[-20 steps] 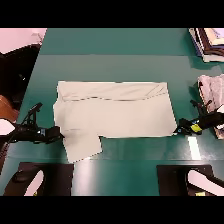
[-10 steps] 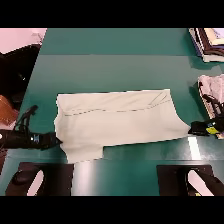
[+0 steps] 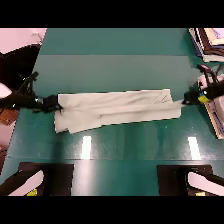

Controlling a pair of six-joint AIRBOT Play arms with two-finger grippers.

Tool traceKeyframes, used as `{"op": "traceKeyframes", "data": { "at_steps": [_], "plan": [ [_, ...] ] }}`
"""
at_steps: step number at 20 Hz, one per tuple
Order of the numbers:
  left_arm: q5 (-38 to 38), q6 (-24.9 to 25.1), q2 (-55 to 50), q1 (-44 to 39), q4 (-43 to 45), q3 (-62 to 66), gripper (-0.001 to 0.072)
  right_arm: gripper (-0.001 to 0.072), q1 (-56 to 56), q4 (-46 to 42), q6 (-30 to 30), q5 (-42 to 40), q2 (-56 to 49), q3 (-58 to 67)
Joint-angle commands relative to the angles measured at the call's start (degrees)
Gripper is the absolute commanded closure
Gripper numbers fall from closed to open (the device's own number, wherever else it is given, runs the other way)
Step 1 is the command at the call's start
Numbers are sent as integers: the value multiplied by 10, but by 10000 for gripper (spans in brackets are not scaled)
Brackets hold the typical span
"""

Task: Fold the shirts.

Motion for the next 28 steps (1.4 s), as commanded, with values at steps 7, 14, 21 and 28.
{"op": "traceKeyframes", "data": {
  "at_steps": [7, 14, 21, 28],
  "plan": [
    [131, 23, -153, 0, -19, 90, 207, 368, -16, 173, -15, -16, -224, 199],
    [12, 25, -153, -3, -27, 127, 665, 136, -139, 193, -50, 71, -221, 123],
    [76, -2, -156, -125, -30, 127, 679, 121, -150, 297, -105, 21, -240, 8],
    [167, -58, -211, -269, -41, 133, 679, 691, -61, 296, -127, 30, -258, 66]
  ]
}}
